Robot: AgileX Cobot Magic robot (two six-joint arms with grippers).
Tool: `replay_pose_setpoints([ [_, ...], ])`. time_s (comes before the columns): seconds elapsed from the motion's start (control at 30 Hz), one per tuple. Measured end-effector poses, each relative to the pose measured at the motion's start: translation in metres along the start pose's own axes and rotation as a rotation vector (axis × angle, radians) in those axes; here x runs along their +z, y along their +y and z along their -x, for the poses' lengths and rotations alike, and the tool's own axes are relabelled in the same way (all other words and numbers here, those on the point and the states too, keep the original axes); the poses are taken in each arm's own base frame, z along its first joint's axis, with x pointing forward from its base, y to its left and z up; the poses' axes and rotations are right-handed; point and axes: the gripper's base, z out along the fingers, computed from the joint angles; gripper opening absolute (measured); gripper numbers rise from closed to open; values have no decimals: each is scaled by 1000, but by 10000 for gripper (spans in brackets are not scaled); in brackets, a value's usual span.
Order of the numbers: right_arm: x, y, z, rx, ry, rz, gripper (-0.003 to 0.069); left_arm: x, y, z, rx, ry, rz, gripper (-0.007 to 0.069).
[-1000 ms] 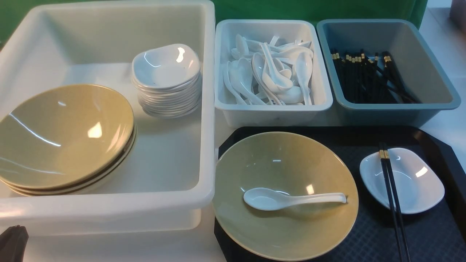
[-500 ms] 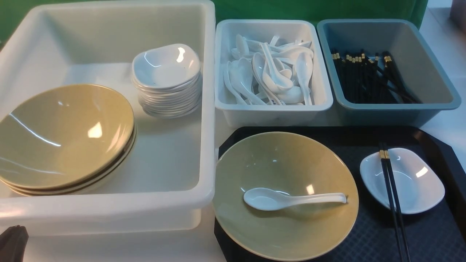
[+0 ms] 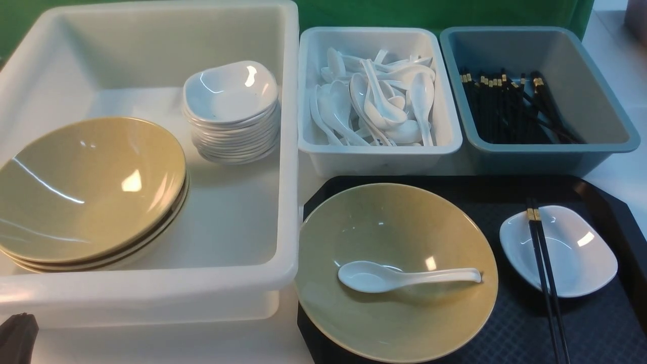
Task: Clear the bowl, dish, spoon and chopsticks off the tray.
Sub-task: Use the right arm to grab the chopsticks
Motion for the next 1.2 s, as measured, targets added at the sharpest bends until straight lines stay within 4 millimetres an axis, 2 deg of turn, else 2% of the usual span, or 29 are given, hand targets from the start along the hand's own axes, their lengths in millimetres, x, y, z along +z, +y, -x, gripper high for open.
replay_pose_setpoints([
  [0.07, 0, 0, 0, 33, 0, 0, 238, 0, -2, 1, -125, -9, -21, -15],
  [0.17, 0, 0, 1, 236, -6, 4, 238, -1, -8, 6, -616, -40, -108, -15],
  [0.2, 0, 0, 1, 262, -6, 6, 238, -1, -8, 6, -631, -39, -108, -15],
  [0.23, 0, 1, 1, 392, -4, 12, 238, -1, -10, 9, -803, -49, -141, -15],
  [0.27, 0, 2, 0, 664, 1, 21, 238, -2, -12, 13, -1100, -53, -192, -15],
  [0.3, 0, 2, 0, 694, 2, 21, 238, -2, -12, 13, -1151, -55, -203, -15],
  [0.33, 0, 2, 0, 919, 7, 26, 238, -2, -13, 16, -1338, -51, -238, -15],
  [0.37, 0, 2, 0, 943, 7, 26, 238, -2, -13, 16, -1375, -49, -245, -15],
  [0.4, 0, 3, 0, 1113, 11, 28, 238, -3, -14, 18, -1464, -47, -266, -15],
  [0.5, 0, 3, 0, 1188, 13, 28, 238, -3, -13, 18, -1480, -55, -269, -15],
  [0.7, 0, 3, 0, 1083, 13, 30, 238, -3, -13, 20, -1443, -67, -271, -15],
  [0.73, 0, 3, 1, 1076, 16, 40, 238, -5, -13, 24, -1394, -81, -279, -15],
  [0.8, -1, 6, 5, 1027, 1, 90, 238, -14, -13, 46, -1245, -155, -311, -15],
  [0.87, -6, 7, 20, 930, -48, 141, 235, -25, -12, 67, -1113, -228, -333, -15],
  [1.0, -19, 10, 67, 677, -114, 203, 195, -40, -14, 106, -795, -284, -334, -15],
  [1.13, -15, 15, 108, 436, -44, 191, 124, -36, -18, 142, -529, -166, -326, -15],
  [1.17, -8, 18, 129, 305, 30, 178, 85, -30, -20, 155, -411, -58, -328, -15],
  [1.2, -3, 19, 138, 238, 75, 173, 69, -25, -21, 164, -334, 20, -323, -15],
])
